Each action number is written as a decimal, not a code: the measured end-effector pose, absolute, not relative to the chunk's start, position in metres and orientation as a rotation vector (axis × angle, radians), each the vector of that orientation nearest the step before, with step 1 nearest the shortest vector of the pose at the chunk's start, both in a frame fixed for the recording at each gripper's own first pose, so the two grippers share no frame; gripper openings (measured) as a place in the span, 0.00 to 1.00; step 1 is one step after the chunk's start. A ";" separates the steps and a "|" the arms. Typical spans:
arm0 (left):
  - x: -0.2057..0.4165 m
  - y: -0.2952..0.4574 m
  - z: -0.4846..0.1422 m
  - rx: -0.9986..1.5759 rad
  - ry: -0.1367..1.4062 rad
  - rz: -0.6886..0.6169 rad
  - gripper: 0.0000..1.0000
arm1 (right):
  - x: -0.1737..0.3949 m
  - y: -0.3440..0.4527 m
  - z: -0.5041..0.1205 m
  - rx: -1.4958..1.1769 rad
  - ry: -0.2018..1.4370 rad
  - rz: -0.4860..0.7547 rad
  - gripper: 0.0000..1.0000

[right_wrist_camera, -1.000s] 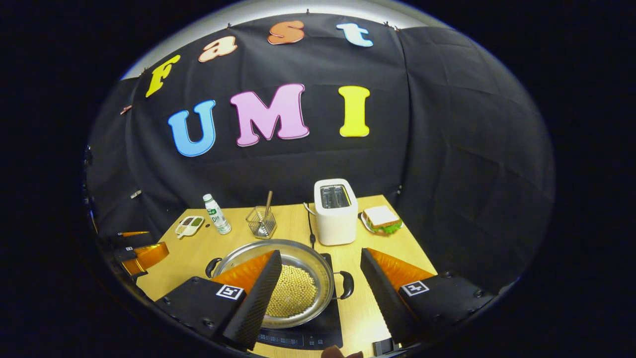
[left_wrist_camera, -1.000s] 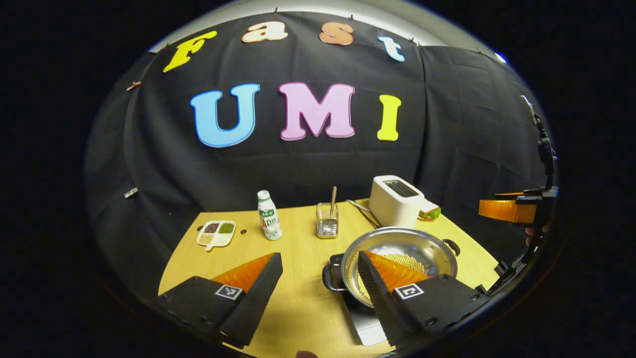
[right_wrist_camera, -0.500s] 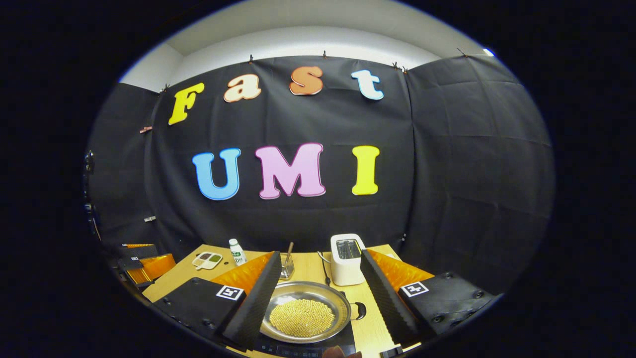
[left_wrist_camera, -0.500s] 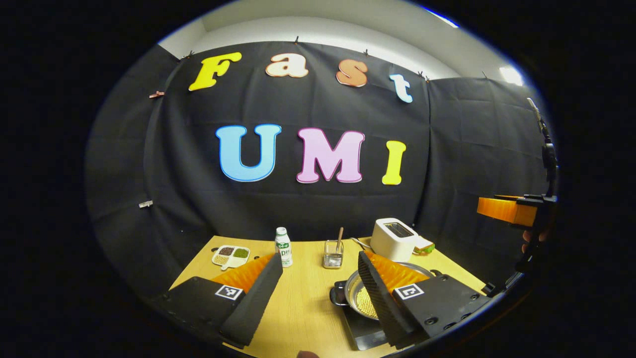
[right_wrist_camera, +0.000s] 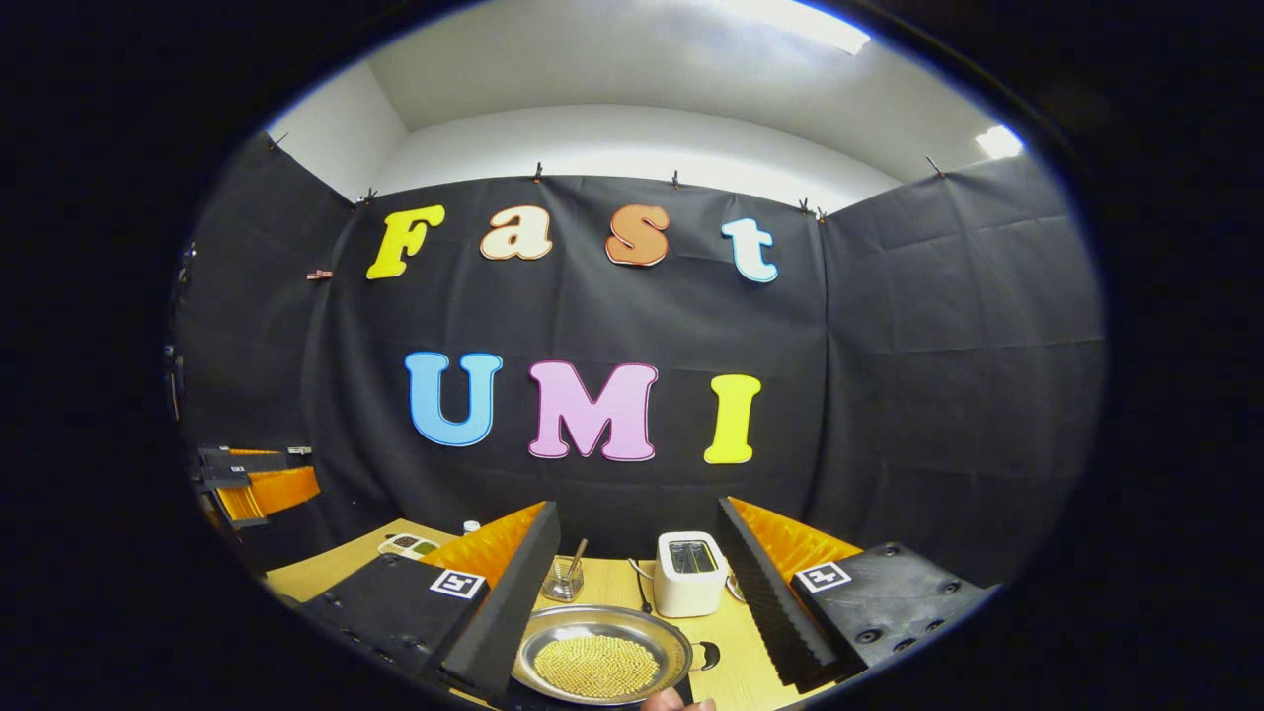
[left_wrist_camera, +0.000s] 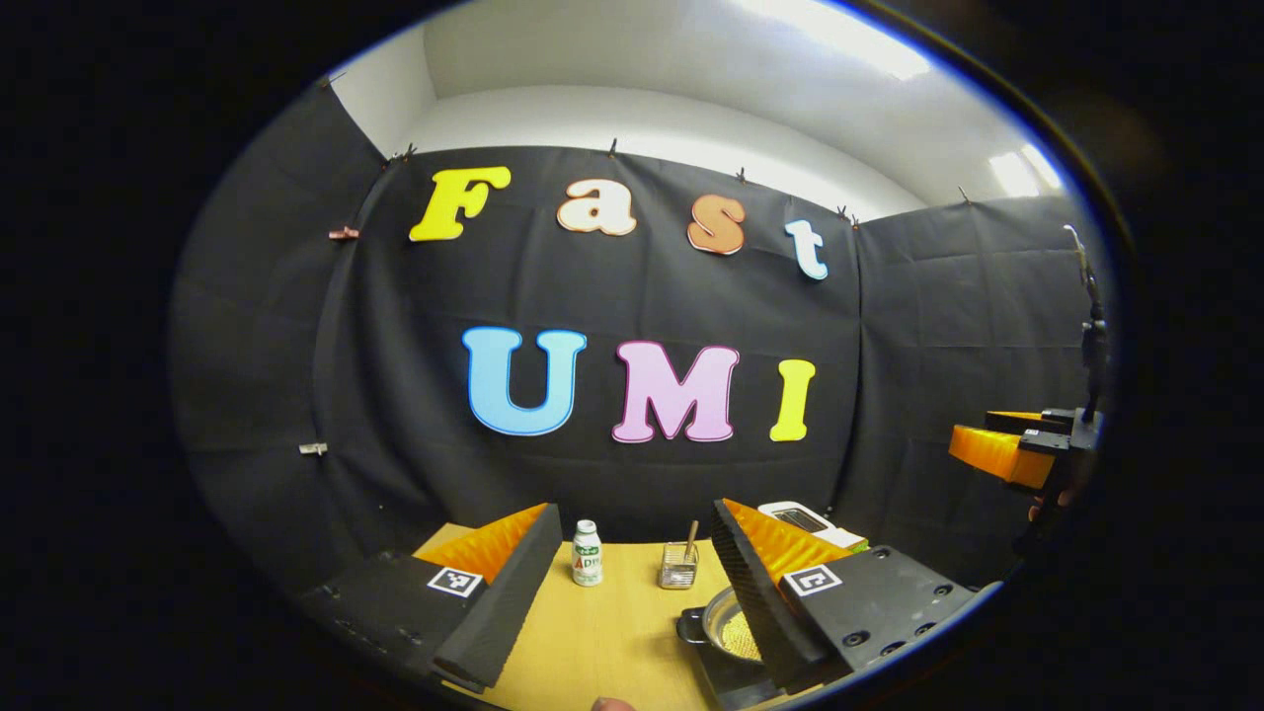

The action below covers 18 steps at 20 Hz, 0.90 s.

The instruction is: First push the handle of the pot to place it horizontally, then grasp the pot with both hands and set it on the induction cooktop.

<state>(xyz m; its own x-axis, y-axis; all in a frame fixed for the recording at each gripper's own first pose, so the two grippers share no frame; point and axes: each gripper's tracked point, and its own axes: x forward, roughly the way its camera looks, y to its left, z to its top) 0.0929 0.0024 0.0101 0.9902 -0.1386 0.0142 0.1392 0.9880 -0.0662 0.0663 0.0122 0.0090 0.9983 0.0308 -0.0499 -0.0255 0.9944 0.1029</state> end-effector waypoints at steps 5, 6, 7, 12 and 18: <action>0.084 0.005 0.018 -0.061 -0.024 -0.146 0.94 | 0.064 0.018 0.011 0.095 0.055 0.028 0.98; 0.084 0.005 0.018 -0.065 -0.023 -0.148 0.94 | 0.064 0.018 0.011 0.095 0.055 0.027 0.98; 0.083 0.004 0.017 -0.068 -0.020 -0.149 0.95 | 0.063 0.018 0.010 0.093 0.056 0.026 0.98; 0.079 0.007 0.018 -0.060 -0.013 -0.148 0.95 | 0.060 0.016 0.007 0.087 0.068 0.024 0.98; 0.079 0.007 0.016 -0.061 -0.002 -0.146 0.95 | 0.059 0.015 0.003 0.091 0.081 0.017 0.98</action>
